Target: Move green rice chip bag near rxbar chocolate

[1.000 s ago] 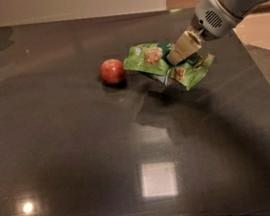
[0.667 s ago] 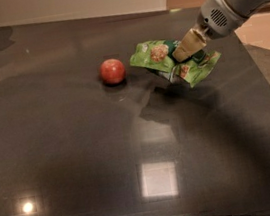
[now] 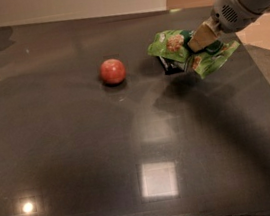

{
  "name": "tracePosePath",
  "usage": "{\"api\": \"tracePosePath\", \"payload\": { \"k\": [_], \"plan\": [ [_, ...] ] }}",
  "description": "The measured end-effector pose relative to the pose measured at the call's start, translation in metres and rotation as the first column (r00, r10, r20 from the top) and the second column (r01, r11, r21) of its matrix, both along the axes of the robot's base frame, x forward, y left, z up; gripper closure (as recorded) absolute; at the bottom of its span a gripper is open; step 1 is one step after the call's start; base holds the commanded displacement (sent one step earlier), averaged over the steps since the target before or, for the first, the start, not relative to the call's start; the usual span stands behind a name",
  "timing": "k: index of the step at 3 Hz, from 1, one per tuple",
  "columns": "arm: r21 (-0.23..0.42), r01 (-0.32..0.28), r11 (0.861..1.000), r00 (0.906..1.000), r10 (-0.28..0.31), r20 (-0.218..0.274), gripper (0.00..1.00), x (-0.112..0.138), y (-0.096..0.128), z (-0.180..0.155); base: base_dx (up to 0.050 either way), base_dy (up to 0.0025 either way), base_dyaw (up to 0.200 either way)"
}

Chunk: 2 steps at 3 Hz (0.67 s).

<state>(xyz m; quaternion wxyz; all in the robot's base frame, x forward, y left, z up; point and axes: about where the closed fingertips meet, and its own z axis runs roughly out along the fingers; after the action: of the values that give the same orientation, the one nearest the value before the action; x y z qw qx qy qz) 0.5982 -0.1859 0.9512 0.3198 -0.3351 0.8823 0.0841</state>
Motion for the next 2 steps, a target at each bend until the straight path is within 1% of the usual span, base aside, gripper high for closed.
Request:
{"api": "tracePosePath", "payload": {
  "k": [1,2],
  "plan": [
    [-0.01,0.074,0.997,0.9961,-0.073,0.048,1.0,0.0038,-0.0156,0.004,0.0,0.0,0.0],
    [-0.025,0.128,0.992,0.9877,-0.125,0.094,0.82,0.0058,-0.0226,0.0044,0.0,0.0,0.0]
  ]
}}
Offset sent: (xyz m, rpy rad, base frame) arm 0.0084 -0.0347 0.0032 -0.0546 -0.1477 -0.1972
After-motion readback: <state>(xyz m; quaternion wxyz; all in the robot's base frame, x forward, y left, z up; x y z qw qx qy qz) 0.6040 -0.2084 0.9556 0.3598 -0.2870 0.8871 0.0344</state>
